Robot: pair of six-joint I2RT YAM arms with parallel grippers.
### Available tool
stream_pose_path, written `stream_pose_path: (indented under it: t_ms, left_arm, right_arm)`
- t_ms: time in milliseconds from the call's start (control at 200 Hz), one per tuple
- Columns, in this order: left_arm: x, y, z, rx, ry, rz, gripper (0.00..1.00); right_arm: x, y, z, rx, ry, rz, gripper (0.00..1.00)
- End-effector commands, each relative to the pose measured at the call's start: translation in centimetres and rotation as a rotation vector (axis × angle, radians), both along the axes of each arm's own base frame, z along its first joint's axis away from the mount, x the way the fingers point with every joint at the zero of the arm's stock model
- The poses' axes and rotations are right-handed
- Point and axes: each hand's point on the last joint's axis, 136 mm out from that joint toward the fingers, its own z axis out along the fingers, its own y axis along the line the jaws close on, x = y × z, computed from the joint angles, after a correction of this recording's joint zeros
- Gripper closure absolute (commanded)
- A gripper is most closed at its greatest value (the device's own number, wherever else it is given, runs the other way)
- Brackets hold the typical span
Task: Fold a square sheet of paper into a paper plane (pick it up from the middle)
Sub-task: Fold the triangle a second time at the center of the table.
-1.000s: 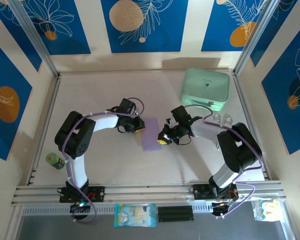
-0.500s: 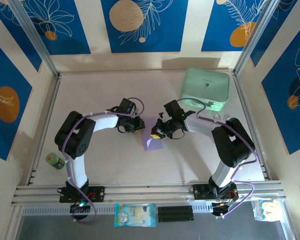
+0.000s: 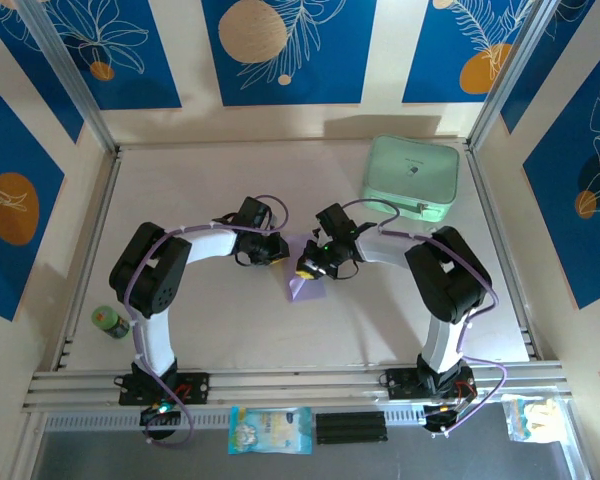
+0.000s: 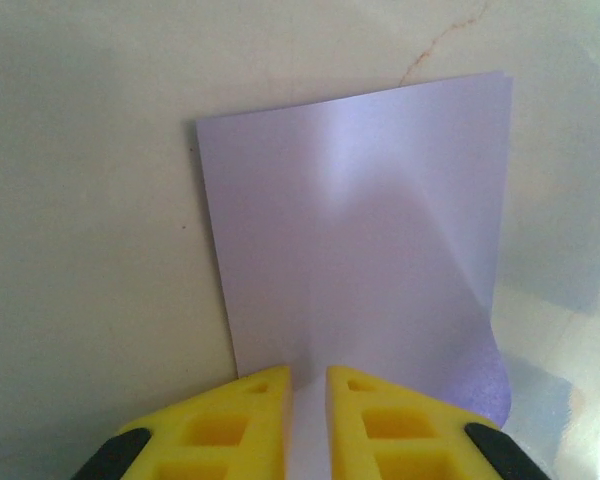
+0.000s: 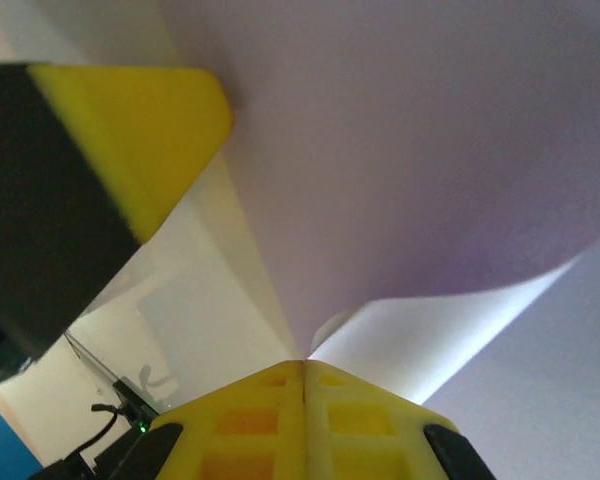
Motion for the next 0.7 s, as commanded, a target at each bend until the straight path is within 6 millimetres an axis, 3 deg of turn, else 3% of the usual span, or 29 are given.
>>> stream_pose_path:
  t_ms: [0, 695]
  left_arm:
    - [-0.6, 0.7, -1.2, 0.016, 0.036, 0.008, 0.82]
    - [-0.6, 0.6, -1.2, 0.014, 0.038, 0.003, 0.83]
  right_arm:
    - [1.1, 0.5, -0.2, -0.002, -0.006, -0.043, 1.00]
    - [0.9, 0.4, -1.2, -0.039, 0.002, -0.013, 1.00]
